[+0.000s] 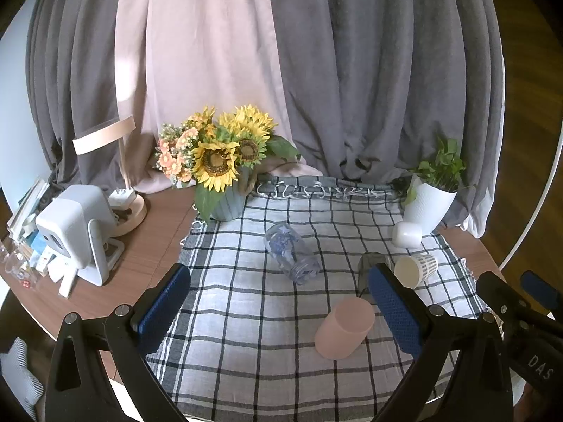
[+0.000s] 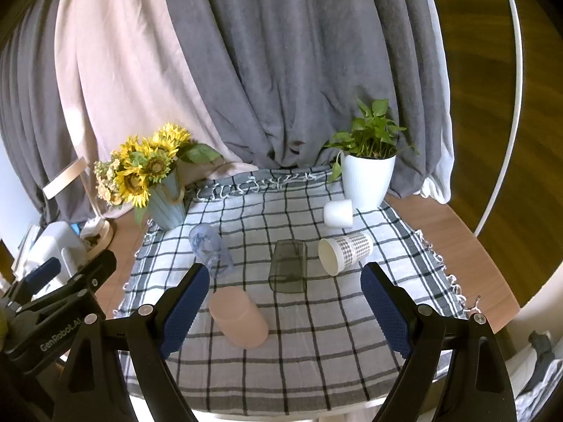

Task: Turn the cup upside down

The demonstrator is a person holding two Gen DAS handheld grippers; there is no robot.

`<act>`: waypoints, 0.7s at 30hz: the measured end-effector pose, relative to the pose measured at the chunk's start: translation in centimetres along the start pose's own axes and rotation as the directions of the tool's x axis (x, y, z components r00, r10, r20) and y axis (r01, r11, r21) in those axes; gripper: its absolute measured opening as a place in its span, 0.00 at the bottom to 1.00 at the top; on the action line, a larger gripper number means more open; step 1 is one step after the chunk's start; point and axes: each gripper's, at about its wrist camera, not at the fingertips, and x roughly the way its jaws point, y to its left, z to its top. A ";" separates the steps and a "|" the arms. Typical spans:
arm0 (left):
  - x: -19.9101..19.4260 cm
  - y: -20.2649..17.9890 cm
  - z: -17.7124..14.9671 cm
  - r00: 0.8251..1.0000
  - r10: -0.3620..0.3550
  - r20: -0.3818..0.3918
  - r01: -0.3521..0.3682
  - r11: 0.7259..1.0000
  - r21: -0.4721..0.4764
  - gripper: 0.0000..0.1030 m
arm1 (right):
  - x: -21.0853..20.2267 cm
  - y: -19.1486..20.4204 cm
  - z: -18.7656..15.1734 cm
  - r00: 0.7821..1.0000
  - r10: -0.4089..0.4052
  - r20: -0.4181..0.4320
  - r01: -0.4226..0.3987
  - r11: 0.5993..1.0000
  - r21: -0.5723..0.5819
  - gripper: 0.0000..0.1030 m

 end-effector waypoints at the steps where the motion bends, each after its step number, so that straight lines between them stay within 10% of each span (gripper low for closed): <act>1: 0.0 0.0 0.0 1.000 0.000 0.000 0.000 1.000 -0.001 1.00 | 0.0 0.0 0.0 1.000 0.000 -0.002 0.000 1.000 0.000 0.85; 21: 0.2 0.4 0.0 1.000 0.007 -0.008 -0.007 1.000 0.004 1.00 | 0.1 -0.1 0.0 1.000 0.000 -0.004 0.000 1.000 -0.005 0.85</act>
